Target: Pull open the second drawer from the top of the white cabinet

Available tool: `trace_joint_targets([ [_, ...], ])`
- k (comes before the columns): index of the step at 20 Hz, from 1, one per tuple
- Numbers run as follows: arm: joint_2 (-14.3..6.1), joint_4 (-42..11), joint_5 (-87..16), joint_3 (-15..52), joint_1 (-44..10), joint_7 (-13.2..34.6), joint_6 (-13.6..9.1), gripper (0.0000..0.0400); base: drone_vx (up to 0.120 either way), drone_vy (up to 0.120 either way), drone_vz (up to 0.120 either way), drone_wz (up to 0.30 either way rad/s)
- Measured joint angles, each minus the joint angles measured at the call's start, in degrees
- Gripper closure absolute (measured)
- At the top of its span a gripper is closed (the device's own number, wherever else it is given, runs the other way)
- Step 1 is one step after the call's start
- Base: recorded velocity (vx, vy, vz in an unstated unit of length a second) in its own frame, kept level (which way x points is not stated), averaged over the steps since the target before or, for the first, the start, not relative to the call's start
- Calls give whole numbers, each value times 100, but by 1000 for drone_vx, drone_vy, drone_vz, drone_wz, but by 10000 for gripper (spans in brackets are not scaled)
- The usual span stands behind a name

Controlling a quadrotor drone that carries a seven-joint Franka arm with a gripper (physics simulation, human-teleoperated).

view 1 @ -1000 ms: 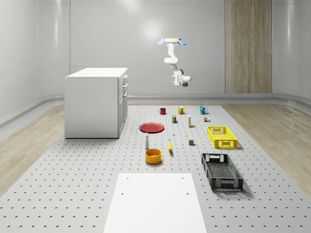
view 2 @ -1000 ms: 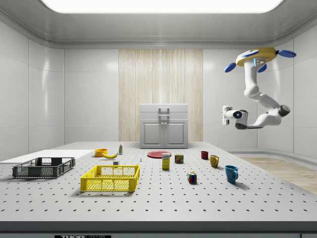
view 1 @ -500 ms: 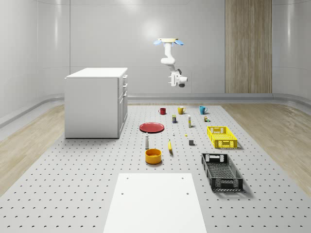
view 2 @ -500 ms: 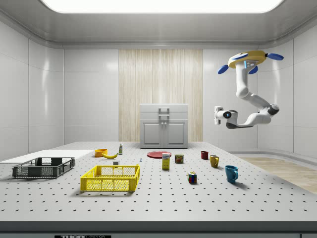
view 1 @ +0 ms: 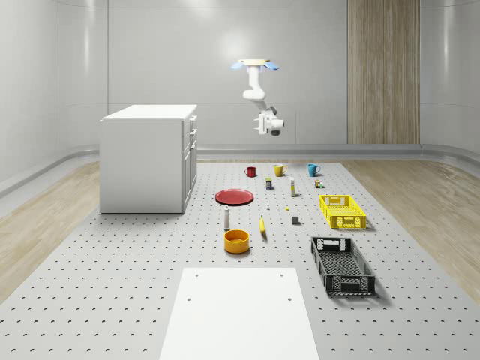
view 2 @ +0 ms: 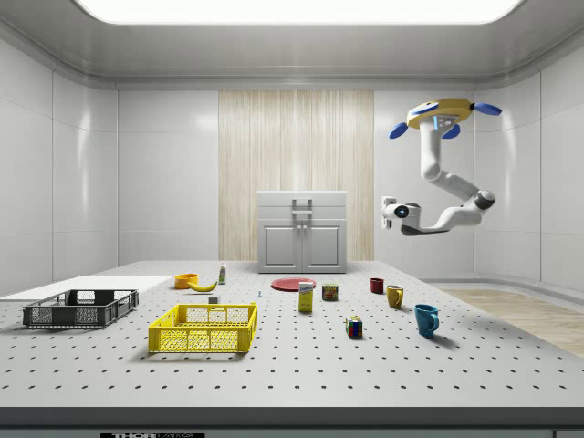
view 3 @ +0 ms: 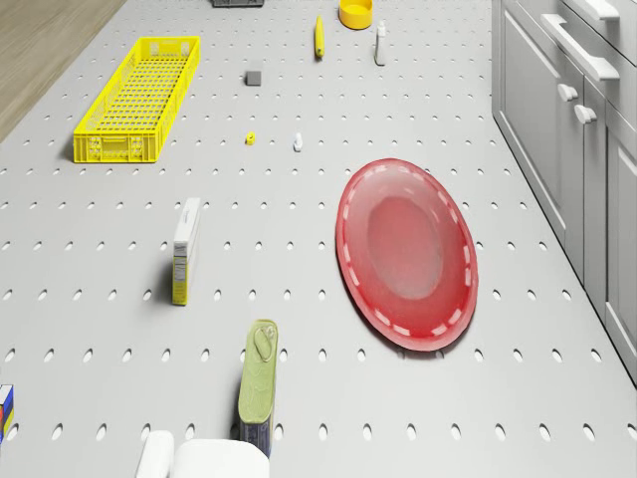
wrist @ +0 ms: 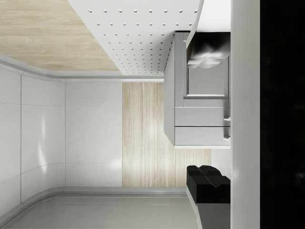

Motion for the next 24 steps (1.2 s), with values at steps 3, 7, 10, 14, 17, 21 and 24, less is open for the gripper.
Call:
trace_joint_targets([
  [3, -70, -9, -52, -31, 76, 43, 68, 100, 120, -120, 0, 0],
  [7, -160, -21, -119, -69, 172, 98, 154, 100, 120, -120, 0, 0],
  [10, -225, -29, -168, -95, 239, 139, 216, 100, 120, -120, 0, 0],
  [14, -309, -40, -232, -127, 325, 192, 294, 100, 120, -120, 0, 0],
  [17, -370, -48, -278, -149, 385, 230, 350, 100, 120, -120, 0, 0],
  [21, -447, -57, -338, -176, 461, 279, 420, 100, 120, -120, 0, 0],
  [24, -502, -65, -381, -195, 515, 315, 470, 100, 120, -120, 0, 0],
])
